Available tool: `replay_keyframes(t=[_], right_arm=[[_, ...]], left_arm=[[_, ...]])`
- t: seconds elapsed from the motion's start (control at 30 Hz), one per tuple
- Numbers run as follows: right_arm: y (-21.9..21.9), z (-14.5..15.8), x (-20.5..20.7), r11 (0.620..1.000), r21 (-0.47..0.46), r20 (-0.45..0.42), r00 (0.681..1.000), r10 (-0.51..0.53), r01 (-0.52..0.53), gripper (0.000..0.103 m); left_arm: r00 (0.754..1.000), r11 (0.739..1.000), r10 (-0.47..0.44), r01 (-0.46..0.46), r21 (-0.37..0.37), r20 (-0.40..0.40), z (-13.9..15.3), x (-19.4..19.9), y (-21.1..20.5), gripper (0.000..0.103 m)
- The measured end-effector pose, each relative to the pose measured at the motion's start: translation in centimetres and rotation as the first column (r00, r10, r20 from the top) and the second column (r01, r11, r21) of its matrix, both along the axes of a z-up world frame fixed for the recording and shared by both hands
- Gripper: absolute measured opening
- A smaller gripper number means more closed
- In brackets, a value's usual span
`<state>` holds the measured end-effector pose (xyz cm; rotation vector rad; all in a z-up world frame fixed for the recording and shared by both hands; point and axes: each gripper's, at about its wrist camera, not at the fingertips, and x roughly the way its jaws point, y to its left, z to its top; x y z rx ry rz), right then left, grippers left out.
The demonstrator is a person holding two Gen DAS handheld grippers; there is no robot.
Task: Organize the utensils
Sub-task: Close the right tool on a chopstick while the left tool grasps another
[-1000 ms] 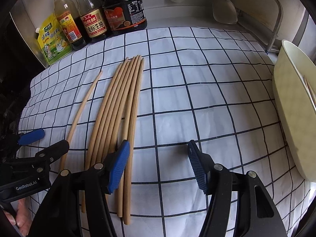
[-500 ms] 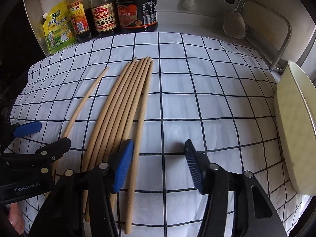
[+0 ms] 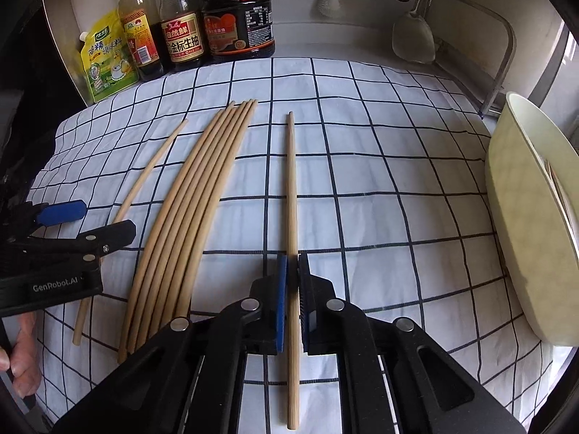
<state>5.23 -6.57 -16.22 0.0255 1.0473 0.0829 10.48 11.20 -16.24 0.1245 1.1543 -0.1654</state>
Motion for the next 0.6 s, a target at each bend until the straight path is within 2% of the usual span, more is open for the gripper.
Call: replay_keyframes(t=[0.07, 0.13, 0.23, 0.33, 0.5, 0.6], right_arm=[[-0.3, 0.0, 0.0, 1.000, 0.009, -0.003, 1.000, 0.004, -0.004, 0.011], [-0.3, 0.0, 0.2, 1.000, -0.005, 0.000, 1.000, 0.000, 0.000, 0.021], [0.2, -0.1, 0.3, 0.999, -0.035, 0.003, 1.000, 0.002, -0.002, 0.022], [0.6, -0.1, 0.3, 0.998, -0.056, 0.000, 1.000, 0.013, -0.013, 0.021], [1.1, 0.0, 0.4, 0.997, -0.060, -0.017, 0.999, 0.044, -0.045, 0.006], [0.7, 0.0, 0.3, 0.999, -0.019, -0.018, 0.999, 0.039, -0.039, 0.006]], left_arm=[[1.000, 1.000, 0.001, -0.001, 0.001, 0.001, 0.0, 0.0, 0.0, 0.081], [1.000, 1.000, 0.004, -0.004, 0.004, 0.003, 0.0, 0.1, 0.0, 0.081], [1.000, 1.000, -0.014, 0.014, 0.003, 0.010, 0.1, -0.1, -0.4, 0.071], [0.999, 0.999, -0.039, 0.039, 0.001, 0.015, 0.4, -0.5, -1.0, 0.056], [0.997, 0.997, -0.083, 0.083, 0.000, 0.011, 0.7, -0.8, -2.0, 0.007], [0.996, 0.996, -0.088, 0.088, -0.005, 0.001, 0.7, -0.7, -2.1, 0.007]])
